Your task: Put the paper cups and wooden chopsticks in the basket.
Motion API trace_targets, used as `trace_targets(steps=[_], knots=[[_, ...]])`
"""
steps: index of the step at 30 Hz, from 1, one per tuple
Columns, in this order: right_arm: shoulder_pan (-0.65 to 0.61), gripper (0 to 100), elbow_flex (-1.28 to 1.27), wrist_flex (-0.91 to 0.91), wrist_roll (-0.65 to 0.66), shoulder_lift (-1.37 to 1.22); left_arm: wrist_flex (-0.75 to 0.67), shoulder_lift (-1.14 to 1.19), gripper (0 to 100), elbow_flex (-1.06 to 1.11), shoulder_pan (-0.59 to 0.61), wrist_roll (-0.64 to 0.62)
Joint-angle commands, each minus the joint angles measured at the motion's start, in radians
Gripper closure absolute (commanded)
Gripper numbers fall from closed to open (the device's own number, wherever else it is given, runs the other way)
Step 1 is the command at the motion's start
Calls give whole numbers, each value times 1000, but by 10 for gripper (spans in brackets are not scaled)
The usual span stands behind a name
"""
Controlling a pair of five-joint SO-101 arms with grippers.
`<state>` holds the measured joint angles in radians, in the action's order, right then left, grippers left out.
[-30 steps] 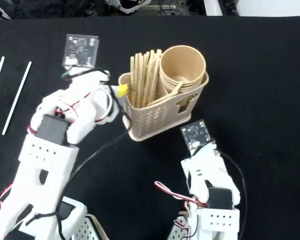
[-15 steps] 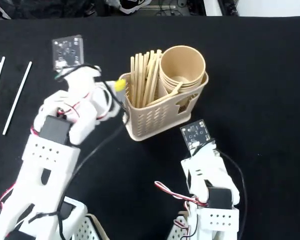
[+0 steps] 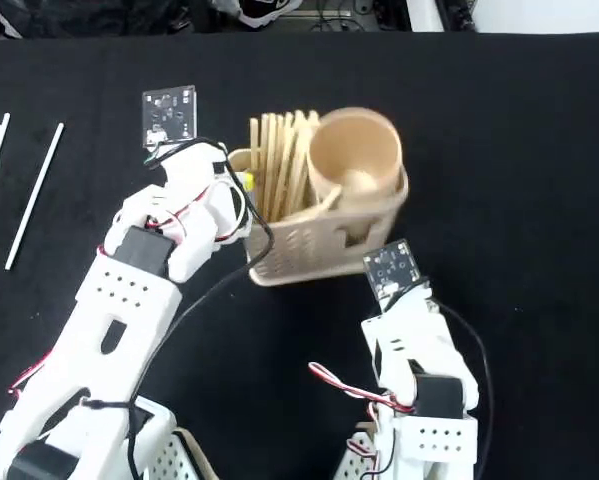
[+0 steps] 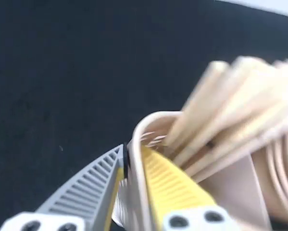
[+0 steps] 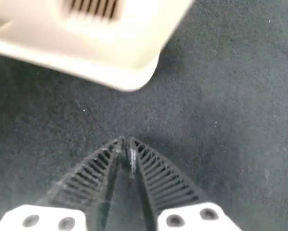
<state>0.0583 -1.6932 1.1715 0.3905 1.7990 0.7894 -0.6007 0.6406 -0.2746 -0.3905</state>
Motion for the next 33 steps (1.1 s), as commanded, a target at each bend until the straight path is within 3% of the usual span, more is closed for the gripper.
trace_targets(steps=[1, 7, 15, 24, 29, 33], knots=[[-11, 985, 8, 3, 3, 67, -12, -6, 970, -54, 16, 6], [-11, 985, 8, 5, 3, 67, -2, 11, 971, -177, 38, 181], [-11, 985, 8, 5, 3, 67, -3, 127, 971, -278, 268, 193], [-12, 985, 8, 3, 3, 67, -2, 411, 965, -463, 409, 190], [-12, 985, 8, 0, 3, 67, 120, 460, 816, -578, 410, 192], [-11, 985, 8, -2, 3, 67, 245, 460, 766, -691, 380, 193]])
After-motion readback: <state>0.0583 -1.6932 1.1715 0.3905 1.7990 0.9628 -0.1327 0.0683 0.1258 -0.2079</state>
